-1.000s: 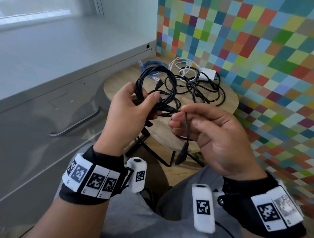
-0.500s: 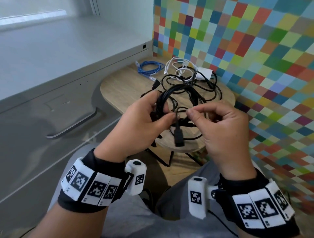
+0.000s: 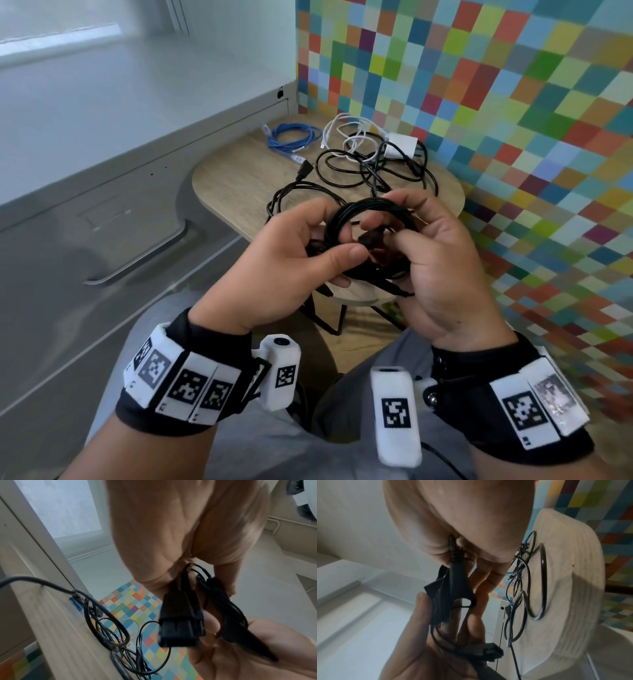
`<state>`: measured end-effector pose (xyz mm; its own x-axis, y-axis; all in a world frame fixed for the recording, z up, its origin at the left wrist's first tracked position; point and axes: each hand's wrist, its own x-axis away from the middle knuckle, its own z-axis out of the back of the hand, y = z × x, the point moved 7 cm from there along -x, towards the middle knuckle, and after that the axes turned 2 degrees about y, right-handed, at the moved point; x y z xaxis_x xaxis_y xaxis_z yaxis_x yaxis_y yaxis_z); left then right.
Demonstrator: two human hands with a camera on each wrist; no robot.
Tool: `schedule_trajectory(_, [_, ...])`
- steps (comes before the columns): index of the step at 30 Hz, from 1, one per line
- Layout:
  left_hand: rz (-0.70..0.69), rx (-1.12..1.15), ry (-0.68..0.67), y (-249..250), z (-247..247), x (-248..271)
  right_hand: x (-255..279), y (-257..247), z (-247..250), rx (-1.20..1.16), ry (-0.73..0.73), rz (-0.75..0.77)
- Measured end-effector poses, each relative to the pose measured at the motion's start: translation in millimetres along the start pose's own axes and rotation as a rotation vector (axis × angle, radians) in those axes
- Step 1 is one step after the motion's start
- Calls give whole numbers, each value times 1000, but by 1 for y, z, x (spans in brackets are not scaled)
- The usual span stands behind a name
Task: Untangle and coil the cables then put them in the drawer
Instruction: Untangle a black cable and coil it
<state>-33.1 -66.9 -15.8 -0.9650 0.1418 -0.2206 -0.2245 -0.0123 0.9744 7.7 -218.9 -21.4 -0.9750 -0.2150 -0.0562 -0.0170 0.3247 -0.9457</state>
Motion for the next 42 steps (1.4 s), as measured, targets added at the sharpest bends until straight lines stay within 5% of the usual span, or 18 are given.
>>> schedule_trajectory(5, [-16, 134, 46, 2, 8, -2, -2, -2, -6, -173, -99, 15])
schedule_trajectory(11, [1, 304, 96, 0, 13, -2, -2, -5, -4, -244, -38, 36])
schedule_trajectory(17, [-34, 314, 238, 10, 37, 2, 2, -26, 9, 432, 35, 396])
schedule_trajectory(22, [32, 232, 172, 9, 38, 2, 6, -41, 9, 723, 123, 650])
schedule_trajectory(29, [121, 297, -18, 5, 11, 4, 0, -30, 13, 692, 164, 566])
schedule_trajectory(33, [127, 284, 99, 3, 20, 0, -12, -27, 34, 515, 237, 435])
schedule_trajectory(38, [134, 217, 206, -1, 26, -2, -14, -19, 29, 36, 96, 293])
schedule_trajectory(42, [138, 237, 231, -5, 22, -3, -10, -12, 18, 172, 47, 264])
